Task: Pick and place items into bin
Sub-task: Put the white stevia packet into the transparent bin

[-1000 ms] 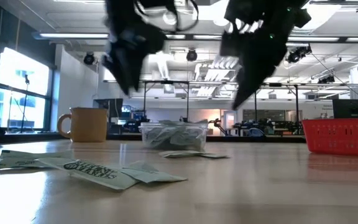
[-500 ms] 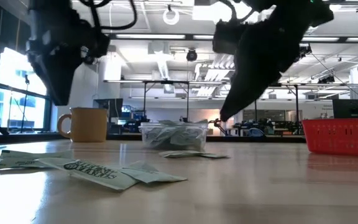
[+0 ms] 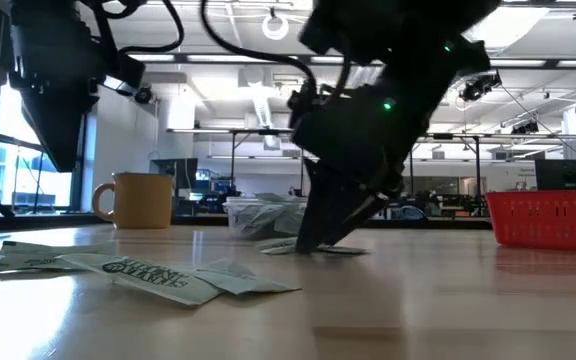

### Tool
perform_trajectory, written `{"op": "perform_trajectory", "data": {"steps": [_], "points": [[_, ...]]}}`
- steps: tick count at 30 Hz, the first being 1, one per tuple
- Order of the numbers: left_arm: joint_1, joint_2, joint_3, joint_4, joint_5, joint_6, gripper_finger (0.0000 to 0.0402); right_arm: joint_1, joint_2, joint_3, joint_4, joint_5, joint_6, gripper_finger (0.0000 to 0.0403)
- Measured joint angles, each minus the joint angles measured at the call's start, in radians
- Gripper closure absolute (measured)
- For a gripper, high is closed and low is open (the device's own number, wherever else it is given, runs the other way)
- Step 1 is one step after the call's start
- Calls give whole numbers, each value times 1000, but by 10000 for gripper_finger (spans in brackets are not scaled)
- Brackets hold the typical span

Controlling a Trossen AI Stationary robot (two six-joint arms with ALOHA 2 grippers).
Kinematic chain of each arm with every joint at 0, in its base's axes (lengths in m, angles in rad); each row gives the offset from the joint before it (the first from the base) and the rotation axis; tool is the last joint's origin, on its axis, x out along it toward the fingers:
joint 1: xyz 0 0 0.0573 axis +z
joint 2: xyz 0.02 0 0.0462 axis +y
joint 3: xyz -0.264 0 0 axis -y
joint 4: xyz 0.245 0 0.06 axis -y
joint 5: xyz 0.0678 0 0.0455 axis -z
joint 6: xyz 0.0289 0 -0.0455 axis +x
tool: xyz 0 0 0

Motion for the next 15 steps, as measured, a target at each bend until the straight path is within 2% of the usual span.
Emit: {"op": "perform_trajectory", "data": {"steps": [4, 8, 13, 15], "points": [[0, -33, -27, -1, 0, -6, 218, 4, 76, 110, -182, 7, -10, 172], [0, -55, -51, -2, -1, -10, 218, -2, 81, 147, -278, -28, -29, 246], [1, -55, -59, 2, -12, -10, 218, -39, 49, 143, -316, -156, -52, 371], [1, -55, -59, 14, -19, -10, 218, -64, 23, 140, -325, -195, -48, 390]]}}
